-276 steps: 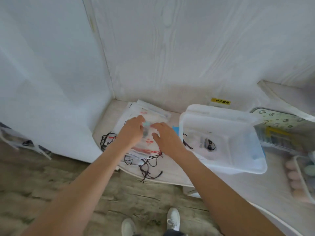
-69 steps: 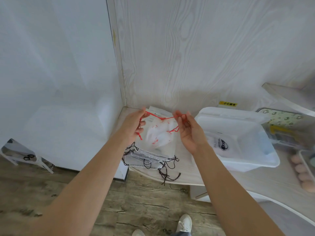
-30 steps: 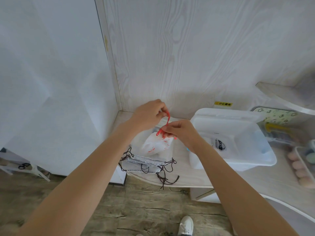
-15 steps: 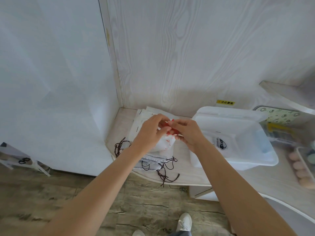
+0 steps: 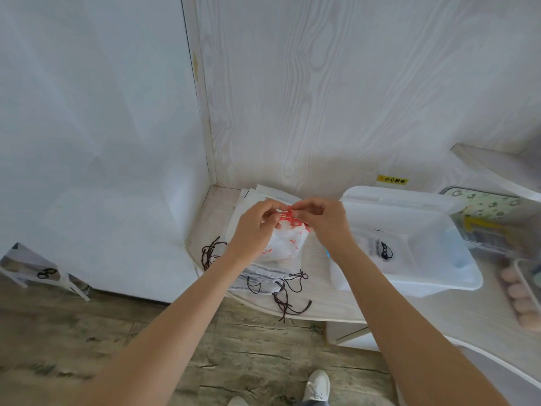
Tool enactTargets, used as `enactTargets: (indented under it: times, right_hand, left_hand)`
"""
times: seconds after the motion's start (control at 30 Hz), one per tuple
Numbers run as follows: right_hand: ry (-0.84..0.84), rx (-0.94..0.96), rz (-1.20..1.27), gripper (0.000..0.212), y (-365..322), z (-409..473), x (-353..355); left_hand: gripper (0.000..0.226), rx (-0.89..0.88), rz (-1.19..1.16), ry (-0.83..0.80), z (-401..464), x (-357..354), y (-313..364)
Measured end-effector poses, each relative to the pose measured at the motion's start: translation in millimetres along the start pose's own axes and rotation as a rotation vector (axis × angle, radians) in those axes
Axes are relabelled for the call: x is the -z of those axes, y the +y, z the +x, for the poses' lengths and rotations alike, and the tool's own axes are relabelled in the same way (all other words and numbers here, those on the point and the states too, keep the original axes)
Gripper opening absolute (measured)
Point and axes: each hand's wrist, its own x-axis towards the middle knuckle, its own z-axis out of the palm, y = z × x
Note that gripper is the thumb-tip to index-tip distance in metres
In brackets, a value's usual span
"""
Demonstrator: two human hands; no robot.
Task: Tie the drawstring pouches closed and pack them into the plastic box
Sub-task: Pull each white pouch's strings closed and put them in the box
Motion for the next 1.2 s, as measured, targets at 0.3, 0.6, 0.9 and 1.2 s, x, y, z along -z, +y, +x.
enactTargets:
  times: [0.3, 0.6, 0.9, 1.2]
  right_hand:
    - [-0.085, 0.040, -0.131, 0.020, -3, -1, 2]
    - [0.019, 0.114, -0.287, 0.015, -9, -3, -6]
    - [0.047, -0.012, 0.020, 0.009, -7, -6, -10]
    - [0.101, -0.019, 0.114, 0.010, 0, -8, -9]
  left_hand:
    - [0.029, 0.160, -0.224, 0.058, 6, 0, 2]
    - [0.022, 0.124, -0.132, 0.036, 2, -7, 9]
    - [0.012, -0.061, -0.010, 0.219, 4, -12, 9]
    - [0.014, -0.063, 0.025, 0.092, 6, -10, 9]
